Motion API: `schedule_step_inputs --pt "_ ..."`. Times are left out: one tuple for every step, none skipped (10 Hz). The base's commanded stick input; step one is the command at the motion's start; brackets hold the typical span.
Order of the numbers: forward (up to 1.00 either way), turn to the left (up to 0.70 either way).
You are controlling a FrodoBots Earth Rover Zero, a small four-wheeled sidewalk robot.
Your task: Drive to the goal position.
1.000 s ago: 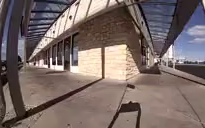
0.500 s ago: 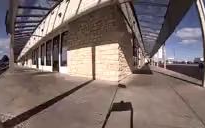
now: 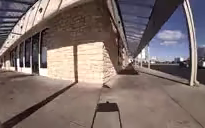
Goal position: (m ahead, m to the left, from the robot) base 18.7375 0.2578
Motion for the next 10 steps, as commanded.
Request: schedule_step_inputs --pt "0.85 -0.27" --pt "0.85 -0.27" --pt "0.85 -0.27" --pt "0.85 -0.27" --pt "0.85 -0.27" --pt "0.85 -0.27" --pt "0.85 -0.27" --pt "0.85 -0.27" --pt "0.85 -0.27" --pt "0.85 -0.27"
